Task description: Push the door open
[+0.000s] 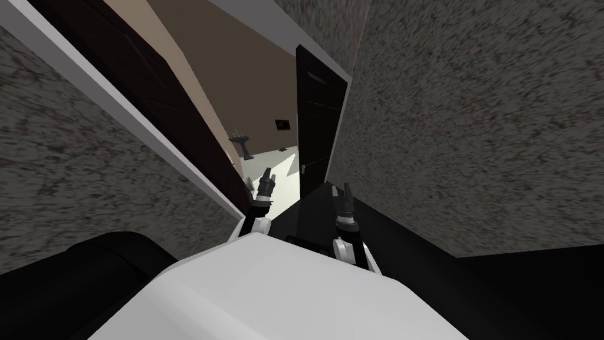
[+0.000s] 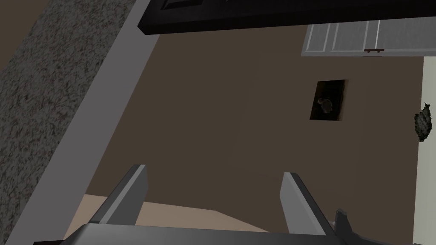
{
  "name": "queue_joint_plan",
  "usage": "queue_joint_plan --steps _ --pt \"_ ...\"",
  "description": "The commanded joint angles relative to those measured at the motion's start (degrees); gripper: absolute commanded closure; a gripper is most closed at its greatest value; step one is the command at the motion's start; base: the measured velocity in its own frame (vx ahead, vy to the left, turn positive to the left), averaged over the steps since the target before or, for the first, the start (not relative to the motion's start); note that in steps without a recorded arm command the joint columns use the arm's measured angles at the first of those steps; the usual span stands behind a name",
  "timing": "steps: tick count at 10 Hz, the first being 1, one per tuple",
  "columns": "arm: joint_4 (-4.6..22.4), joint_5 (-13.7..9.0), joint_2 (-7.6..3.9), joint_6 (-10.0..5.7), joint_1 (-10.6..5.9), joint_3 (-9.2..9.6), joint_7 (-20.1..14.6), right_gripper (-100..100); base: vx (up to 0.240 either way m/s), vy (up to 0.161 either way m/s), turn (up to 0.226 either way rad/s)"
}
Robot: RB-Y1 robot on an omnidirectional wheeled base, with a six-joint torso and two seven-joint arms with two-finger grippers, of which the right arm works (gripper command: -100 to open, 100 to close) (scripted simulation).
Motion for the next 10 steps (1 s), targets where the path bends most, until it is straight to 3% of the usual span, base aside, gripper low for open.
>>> queue_joint_plan --steps 1,10 --pt "1.6 0.0 -0.20 -0.21 -0.67 1.16 -0.1 -100 0.099 -0.009 -0.030" --pt "13.3 0.0 -1.96 -1.73 -6.22 9.62 -1.1 -100 0.126 0.003 -0.036"
